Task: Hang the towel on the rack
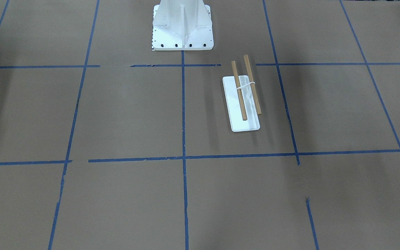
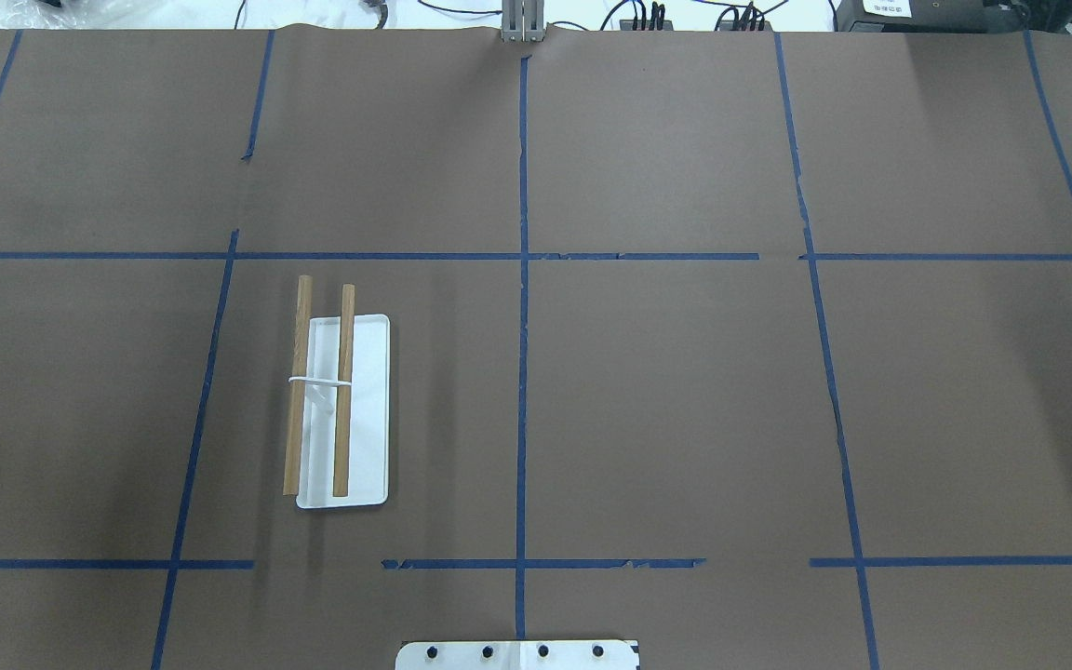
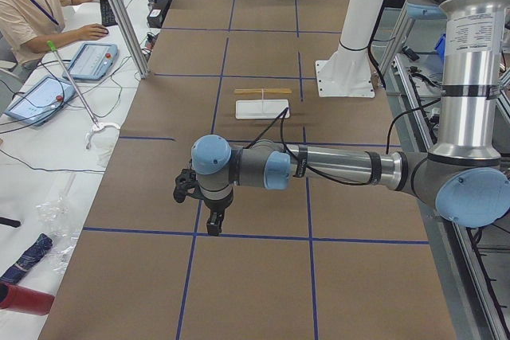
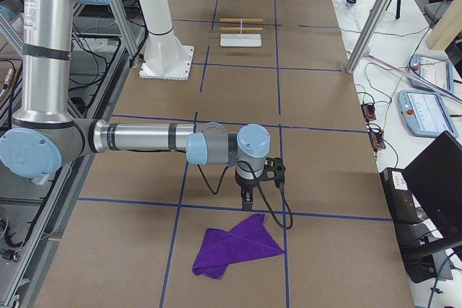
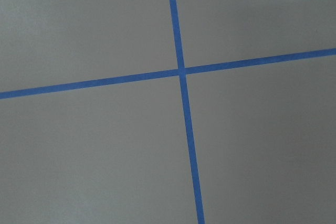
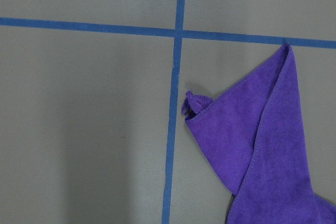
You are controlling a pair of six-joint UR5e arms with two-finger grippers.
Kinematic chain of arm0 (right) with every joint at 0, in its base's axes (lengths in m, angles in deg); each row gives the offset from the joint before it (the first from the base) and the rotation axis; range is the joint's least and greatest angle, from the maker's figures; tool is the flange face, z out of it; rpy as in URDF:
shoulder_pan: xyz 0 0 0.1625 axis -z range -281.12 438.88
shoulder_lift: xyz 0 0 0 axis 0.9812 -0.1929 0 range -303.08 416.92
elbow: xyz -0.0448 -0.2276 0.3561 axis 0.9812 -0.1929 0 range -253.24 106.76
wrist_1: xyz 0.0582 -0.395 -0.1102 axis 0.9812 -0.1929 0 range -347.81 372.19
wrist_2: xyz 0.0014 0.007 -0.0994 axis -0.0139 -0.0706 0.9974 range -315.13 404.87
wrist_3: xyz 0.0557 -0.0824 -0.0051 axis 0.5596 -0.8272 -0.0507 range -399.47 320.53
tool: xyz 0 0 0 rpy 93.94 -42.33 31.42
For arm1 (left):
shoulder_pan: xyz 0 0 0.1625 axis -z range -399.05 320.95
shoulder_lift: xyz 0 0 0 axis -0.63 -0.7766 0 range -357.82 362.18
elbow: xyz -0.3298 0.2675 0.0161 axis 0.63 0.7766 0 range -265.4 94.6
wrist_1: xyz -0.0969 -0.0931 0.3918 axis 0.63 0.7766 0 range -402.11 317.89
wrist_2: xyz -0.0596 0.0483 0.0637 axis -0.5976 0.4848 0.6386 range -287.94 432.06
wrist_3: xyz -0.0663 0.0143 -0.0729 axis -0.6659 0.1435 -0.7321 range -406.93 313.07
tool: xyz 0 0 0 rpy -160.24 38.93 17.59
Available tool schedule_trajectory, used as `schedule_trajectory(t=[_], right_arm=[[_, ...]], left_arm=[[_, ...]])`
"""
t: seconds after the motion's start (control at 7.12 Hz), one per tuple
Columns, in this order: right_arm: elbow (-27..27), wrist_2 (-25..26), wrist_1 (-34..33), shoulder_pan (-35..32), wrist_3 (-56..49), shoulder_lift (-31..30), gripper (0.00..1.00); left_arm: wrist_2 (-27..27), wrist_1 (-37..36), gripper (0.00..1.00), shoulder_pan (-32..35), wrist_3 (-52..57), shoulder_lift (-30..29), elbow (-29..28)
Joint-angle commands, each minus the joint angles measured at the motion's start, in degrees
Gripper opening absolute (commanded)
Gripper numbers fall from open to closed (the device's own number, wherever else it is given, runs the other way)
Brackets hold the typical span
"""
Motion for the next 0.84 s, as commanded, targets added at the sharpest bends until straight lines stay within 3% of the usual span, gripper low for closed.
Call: schedule_trajectory(t=[0.0,0.28,0.56,0.7], right_arm=[[0.1,0.0,0.0,0.0,-0.1,0.1,1.0],[0.8,-0.5,0.0,0.0,-0.1,0.1,1.0],[1.1,-0.6,0.1,0.0,0.0,0.1,1.0],[1.1,-0.7,2.7,0.0,0.3,0.3,1.0]], left_arm=[[0.1,1.6,1.0,0.1,0.1,0.0,0.2],[0.3,1.7,1.0,-0.1,-0.3,0.2,-0.1],[4.9,1.9,1.0,-1.0,0.1,0.0,0.6],[4.9,5.3,1.0,-1.3,-0.2,0.0,0.6]])
